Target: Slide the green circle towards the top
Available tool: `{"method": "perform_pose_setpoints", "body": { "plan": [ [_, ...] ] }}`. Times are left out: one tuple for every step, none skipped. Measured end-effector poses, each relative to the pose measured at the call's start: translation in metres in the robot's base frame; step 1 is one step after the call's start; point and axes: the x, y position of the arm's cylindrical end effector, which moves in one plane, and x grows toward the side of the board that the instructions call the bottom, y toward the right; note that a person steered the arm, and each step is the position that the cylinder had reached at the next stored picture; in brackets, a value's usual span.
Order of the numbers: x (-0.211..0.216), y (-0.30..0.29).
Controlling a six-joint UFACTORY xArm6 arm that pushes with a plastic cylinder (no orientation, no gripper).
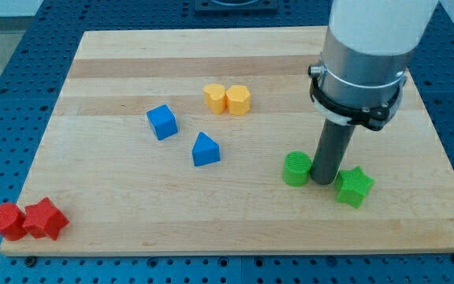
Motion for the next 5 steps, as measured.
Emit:
{"method": "perform_pose_setpoints", "body": {
  "plan": [
    [0.011,0.0],
    [0.032,-0.007],
    [0.042,-0.034],
    [-0.007,-0.033],
    [-0.046,-0.032]
  ]
}}
